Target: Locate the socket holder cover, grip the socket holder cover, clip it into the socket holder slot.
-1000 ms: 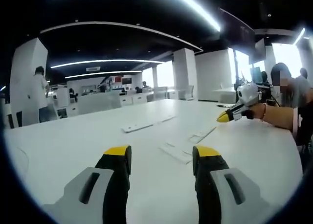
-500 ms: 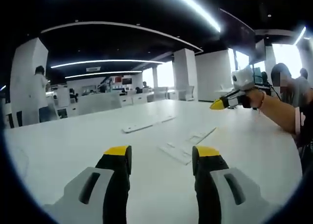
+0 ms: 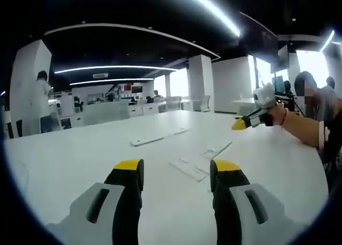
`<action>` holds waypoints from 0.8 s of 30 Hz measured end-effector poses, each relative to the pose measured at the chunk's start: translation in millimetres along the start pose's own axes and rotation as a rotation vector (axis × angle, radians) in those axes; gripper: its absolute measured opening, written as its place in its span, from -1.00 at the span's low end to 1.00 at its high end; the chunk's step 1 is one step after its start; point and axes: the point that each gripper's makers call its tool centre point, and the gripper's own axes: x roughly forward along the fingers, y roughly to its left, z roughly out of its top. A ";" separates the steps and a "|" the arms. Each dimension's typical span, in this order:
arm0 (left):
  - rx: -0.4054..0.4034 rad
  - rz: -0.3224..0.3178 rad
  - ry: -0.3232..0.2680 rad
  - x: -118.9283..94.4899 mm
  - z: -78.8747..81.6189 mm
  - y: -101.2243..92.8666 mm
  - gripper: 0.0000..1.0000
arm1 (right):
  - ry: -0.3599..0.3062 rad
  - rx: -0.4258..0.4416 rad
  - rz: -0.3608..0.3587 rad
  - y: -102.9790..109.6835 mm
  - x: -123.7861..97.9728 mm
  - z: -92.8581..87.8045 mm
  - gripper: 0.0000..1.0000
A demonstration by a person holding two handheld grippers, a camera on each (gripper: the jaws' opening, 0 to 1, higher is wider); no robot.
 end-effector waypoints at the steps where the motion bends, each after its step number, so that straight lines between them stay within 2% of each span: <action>1: 0.000 0.002 0.001 0.0 -1.3 0.1 0.00 | 0.006 -0.007 0.006 1.8 0.2 -0.9 -0.91; 6: -0.005 0.004 0.013 0.4 -6.4 2.0 0.00 | 0.037 -0.041 0.003 -1.0 -0.4 -3.7 -0.91; 8: -0.006 0.014 0.007 -1.4 -4.6 4.5 0.00 | 0.071 -0.032 -0.006 -5.9 -3.1 -9.9 -0.91; 15: -0.002 0.030 0.003 -3.3 -4.3 7.4 0.00 | 0.112 -0.001 0.017 -11.2 -6.6 -18.2 -0.91; 24: -0.004 0.032 0.021 -2.1 -8.9 8.8 0.00 | 0.160 -0.012 0.058 -1.1 -7.1 -27.3 -0.86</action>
